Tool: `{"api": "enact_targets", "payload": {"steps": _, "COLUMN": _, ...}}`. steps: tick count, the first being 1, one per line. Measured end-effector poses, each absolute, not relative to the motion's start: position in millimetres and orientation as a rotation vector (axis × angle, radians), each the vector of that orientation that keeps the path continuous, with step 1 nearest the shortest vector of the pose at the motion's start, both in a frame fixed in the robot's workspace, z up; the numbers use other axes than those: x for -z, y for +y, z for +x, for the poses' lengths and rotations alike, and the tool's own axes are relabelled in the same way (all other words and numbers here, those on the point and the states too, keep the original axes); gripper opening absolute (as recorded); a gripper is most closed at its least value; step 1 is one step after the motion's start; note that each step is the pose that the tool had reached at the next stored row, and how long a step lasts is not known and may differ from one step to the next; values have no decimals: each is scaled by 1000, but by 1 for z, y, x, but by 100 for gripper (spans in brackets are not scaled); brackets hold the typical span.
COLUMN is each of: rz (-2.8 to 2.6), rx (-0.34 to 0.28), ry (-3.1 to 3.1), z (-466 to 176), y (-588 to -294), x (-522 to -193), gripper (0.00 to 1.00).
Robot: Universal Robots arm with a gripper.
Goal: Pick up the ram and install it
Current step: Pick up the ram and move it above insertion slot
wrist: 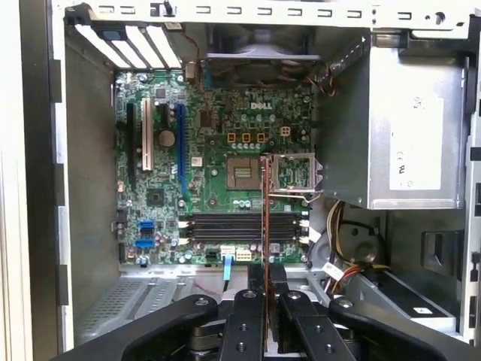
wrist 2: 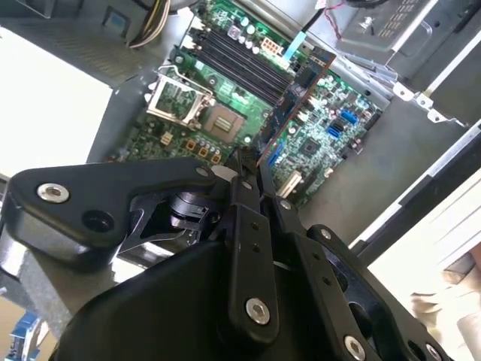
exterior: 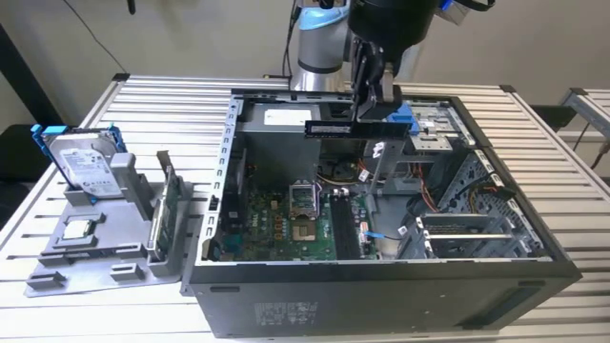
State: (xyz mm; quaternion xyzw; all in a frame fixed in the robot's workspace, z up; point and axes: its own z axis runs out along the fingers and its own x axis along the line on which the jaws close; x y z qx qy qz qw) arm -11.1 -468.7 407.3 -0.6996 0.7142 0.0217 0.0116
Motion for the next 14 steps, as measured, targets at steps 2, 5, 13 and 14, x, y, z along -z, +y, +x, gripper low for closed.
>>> {"api": "enact_targets", "payload": {"steps": 2, "rz": -2181, "rx": -69, "ry": 2227, "z": -11, "y": -465, "x": -407, "gripper": 15}}
{"api": "enact_targets", "payload": {"steps": 5, "rz": -2180, "rx": -70, "ry": 2226, "z": -11, "y": -458, "x": -407, "gripper": 15}}
{"api": "enact_targets", "payload": {"steps": 13, "rz": -2177, "rx": -70, "ry": 2229, "z": -8, "y": -444, "x": -407, "gripper": 15}}
{"api": "enact_targets", "payload": {"steps": 14, "rz": -2177, "rx": -70, "ry": 2229, "z": -7, "y": -443, "x": -407, "gripper": 15}}
